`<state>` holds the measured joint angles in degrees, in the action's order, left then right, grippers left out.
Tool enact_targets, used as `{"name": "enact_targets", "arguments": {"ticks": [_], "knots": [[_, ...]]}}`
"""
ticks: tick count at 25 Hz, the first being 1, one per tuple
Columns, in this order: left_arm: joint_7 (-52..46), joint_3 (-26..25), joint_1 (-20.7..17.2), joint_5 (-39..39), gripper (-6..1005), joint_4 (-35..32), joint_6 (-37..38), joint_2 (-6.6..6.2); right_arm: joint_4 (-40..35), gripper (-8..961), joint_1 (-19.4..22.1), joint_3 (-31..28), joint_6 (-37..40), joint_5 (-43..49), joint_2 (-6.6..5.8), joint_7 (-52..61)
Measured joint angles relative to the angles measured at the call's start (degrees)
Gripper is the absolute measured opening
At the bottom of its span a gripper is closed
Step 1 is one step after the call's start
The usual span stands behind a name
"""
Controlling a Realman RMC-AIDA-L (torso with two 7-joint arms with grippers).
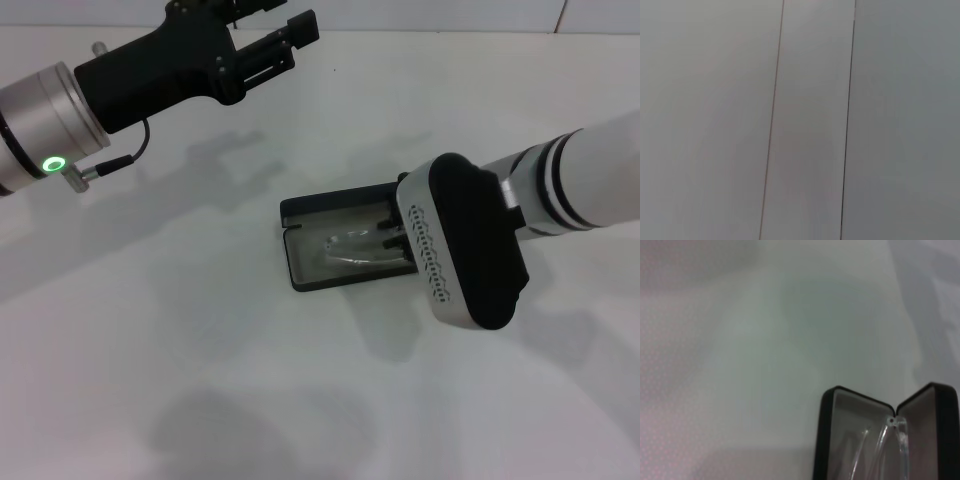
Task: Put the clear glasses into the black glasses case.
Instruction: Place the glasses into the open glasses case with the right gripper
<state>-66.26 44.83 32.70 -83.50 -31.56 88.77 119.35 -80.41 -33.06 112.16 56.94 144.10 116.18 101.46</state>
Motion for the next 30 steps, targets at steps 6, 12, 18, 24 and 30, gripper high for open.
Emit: {"name": "enact_targets", "arguments": {"ticks": [6, 12, 18, 24, 30], "knots": [[0.0, 0.0, -0.25, 0.0, 601, 0.0, 0.0, 0.0, -0.74, 229, 0.91, 2.35, -3.83, 1.49, 0.0, -0.04], [0.0, 0.0, -0.27, -0.06, 601, 0.01, 0.0, -0.06, -0.38, 234, 1.29, 4.78, -7.91, 3.42, 0.0, -0.04], [0.46, -0.01, -0.26, -0.09, 601, 0.01, 0.0, -0.17, 0.15, 238, 2.37, 7.35, -10.72, 6.59, 0.0, -0.04], [0.76, -0.01, -0.28, -0.09, 601, 0.09, 0.0, -0.13, 0.36, 242, 2.98, 8.24, -12.14, 7.56, 0.0, 0.04], [0.79, 0.0, -0.27, -0.09, 602, 0.15, 0.0, -0.09, 0.14, 247, 3.33, 8.6, -12.44, 7.57, 0.0, 0.28]]}}
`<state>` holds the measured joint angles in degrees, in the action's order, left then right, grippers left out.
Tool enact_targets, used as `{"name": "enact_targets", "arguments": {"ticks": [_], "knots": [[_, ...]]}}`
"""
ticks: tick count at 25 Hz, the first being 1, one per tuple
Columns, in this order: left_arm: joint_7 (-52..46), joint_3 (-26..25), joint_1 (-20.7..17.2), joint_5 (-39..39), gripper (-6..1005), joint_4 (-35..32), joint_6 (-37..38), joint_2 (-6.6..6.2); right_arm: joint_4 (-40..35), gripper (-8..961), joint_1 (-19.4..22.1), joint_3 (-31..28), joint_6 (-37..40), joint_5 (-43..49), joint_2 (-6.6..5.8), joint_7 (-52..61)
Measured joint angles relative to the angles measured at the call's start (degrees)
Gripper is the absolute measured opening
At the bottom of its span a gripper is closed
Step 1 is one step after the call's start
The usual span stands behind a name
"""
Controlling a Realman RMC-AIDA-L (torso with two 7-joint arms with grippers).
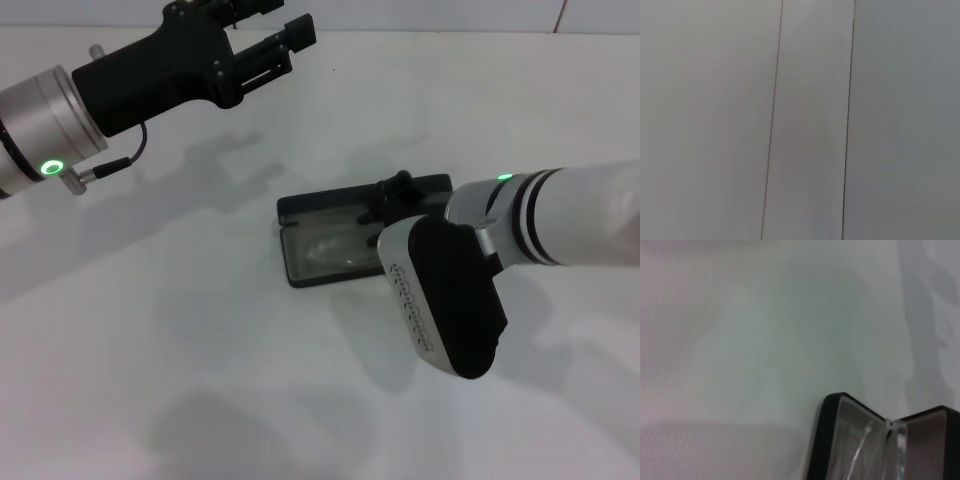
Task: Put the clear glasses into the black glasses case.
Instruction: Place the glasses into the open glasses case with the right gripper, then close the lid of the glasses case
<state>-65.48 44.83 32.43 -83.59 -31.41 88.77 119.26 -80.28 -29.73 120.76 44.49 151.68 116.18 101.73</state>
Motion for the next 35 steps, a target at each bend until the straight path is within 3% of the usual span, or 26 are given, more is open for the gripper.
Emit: {"name": "enact_targets", "arguments": {"ticks": [11, 16, 19, 25, 35], "knots": [[-0.07, 0.0, -1.31, 0.01, 602, -0.05, 0.15, -0.09, -4.33, 282, 2.62, 0.19, 1.53, -1.31, 0.0, 0.01], [-0.07, 0.01, -1.57, 0.01, 602, -0.13, 0.28, -0.09, -8.14, 297, 3.62, -3.17, 8.07, -7.99, -0.16, -0.4], [-0.07, 0.07, -1.56, 0.01, 602, -0.14, 0.37, -0.06, -9.81, 297, 4.02, -10.49, 17.29, -18.2, -0.24, -3.02], [-0.09, 0.55, -0.43, -0.01, 602, 0.26, 0.04, 0.13, -3.99, 297, 5.92, -34.0, 36.81, -41.68, -0.32, -11.89], [-0.52, 2.38, 0.63, -2.95, 601, 3.04, -6.05, 0.27, 20.08, 297, 11.76, -61.89, 44.53, -62.89, -0.5, -21.87]]}}
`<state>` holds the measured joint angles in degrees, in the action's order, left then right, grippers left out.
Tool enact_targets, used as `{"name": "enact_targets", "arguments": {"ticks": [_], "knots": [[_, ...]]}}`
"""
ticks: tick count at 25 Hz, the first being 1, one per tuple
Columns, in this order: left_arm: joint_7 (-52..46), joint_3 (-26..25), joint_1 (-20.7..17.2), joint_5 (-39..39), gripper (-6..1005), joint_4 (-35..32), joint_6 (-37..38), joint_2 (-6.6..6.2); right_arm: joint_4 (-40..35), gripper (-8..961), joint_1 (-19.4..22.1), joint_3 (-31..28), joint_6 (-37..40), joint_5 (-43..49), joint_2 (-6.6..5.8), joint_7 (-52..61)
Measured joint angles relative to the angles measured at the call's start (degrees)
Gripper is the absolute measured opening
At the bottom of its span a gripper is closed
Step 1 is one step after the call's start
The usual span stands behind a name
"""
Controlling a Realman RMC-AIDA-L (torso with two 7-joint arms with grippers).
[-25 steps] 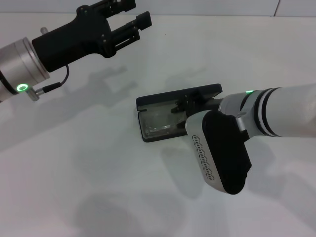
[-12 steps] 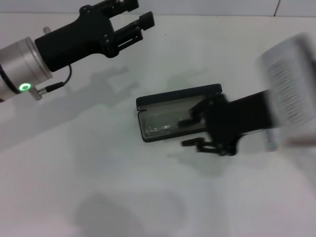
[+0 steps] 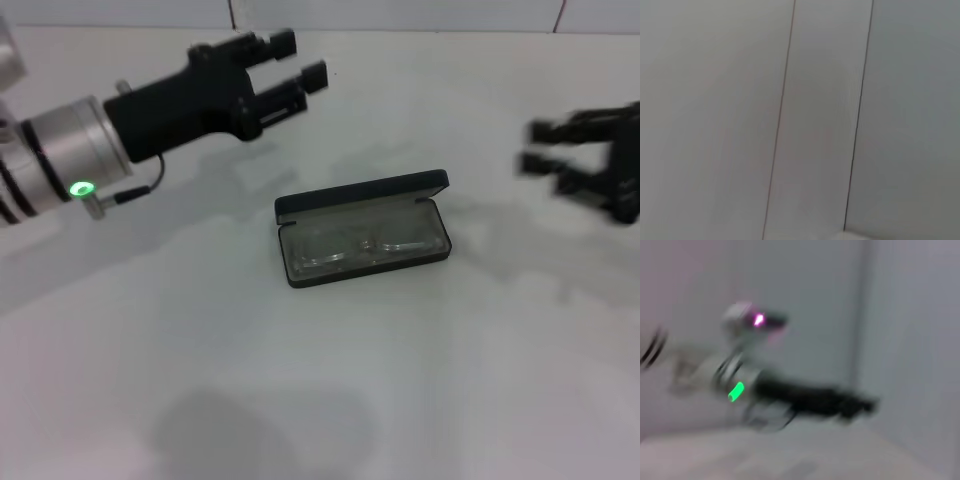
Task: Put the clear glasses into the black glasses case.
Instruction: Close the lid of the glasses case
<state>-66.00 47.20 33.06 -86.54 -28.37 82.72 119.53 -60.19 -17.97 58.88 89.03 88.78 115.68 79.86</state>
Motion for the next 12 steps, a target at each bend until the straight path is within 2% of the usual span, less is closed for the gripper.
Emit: {"name": "enact_targets", "arguments": {"ticks": [2, 5, 8, 9, 12], "knots": [[-0.43, 2.26, 0.47, -0.12, 601, 0.4, -2.64, 0.08, 5.51, 297, 0.37, -5.04, 1.11, -3.71, 0.0, -1.73], [-2.52, 8.6, 1.97, -0.17, 601, 0.44, -8.69, 0.17, 12.92, 297, 0.42, -10.73, 2.26, -9.02, -0.03, -5.46], [-5.9, 14.69, 4.09, -0.15, 601, 0.43, -15.9, 0.23, 16.22, 297, 0.18, -13.08, 3.35, -10.9, -0.11, -8.31], [-5.9, 14.69, 4.09, -0.15, 601, 0.43, -15.9, 0.23, 16.55, 297, 0.12, -13.15, 3.39, -10.94, -0.12, -8.68], [-7.68, 19.12, 5.54, 0.31, 601, 0.52, -21.67, 0.53, 16.89, 297, 0.02, -12.87, 3.29, -10.87, -0.11, -8.99]]}}
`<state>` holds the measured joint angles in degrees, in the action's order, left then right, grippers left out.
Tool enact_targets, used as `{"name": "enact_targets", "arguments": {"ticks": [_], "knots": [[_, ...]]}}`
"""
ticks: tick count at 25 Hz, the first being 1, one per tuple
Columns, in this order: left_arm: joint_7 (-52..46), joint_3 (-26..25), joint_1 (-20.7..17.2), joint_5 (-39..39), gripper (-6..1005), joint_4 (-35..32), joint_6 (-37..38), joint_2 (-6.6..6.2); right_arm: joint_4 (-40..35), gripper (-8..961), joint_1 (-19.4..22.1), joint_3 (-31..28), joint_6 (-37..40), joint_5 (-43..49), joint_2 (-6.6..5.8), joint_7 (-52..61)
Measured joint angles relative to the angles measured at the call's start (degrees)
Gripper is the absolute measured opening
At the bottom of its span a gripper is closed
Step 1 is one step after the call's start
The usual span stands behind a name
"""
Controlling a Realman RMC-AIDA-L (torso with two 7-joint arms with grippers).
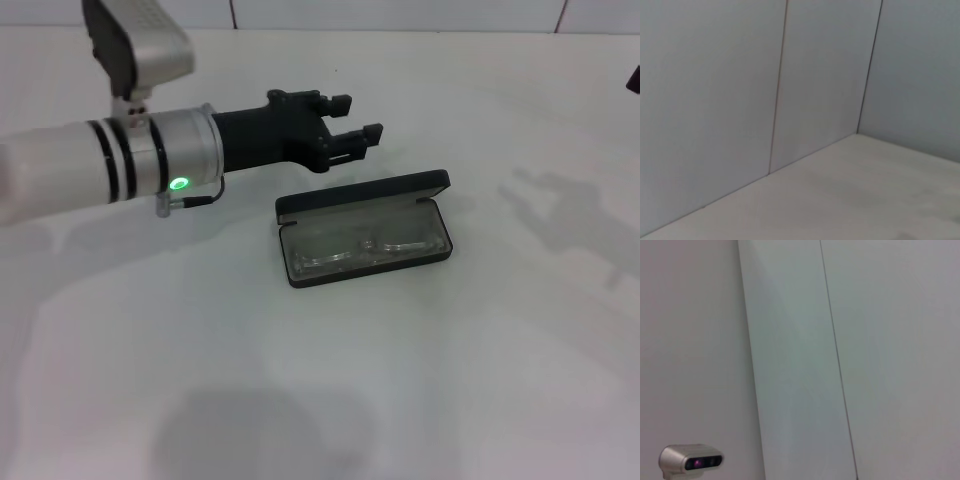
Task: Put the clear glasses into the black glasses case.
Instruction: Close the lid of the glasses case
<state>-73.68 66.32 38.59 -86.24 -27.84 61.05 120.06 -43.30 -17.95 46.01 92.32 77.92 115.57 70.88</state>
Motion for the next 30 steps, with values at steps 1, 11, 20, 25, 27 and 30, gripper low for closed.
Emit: {"name": "enact_targets", "arguments": {"ticks": [1, 11, 20, 25, 27, 30], "knots": [[-0.4, 0.86, 0.26, 0.2, 601, 0.0, -1.5, 0.15, 0.07, 297, 0.0, 0.03, 0.0, 0.0, 0.0, -0.09], [-3.96, 7.88, 1.53, 0.26, 602, 0.69, -6.35, 0.17, 0.95, 297, -0.56, -0.03, -0.05, 0.1, 0.04, -1.56], [-5.28, 11.29, 1.75, 0.31, 602, 0.64, -6.41, 0.03, 1.02, 298, -0.84, 0.1, 0.36, 1.06, -0.02, -1.61], [-5.31, 12.02, 1.36, 0.26, 602, 0.21, -5.94, 0.03, 1.03, 298, -0.86, 0.07, 0.07, 1.1, -0.08, -1.62], [-5.15, 12.06, 1.17, 0.27, 602, 0.36, -5.79, 0.05, 1.0, 298, -0.86, 0.06, 0.0, 1.1, -0.09, -1.62], [-4.67, 12.08, 0.8, 0.15, 602, 0.52, -5.77, 0.12, 0.89, 298, -0.9, 0.05, -0.02, 1.1, -0.09, -1.62]]}}
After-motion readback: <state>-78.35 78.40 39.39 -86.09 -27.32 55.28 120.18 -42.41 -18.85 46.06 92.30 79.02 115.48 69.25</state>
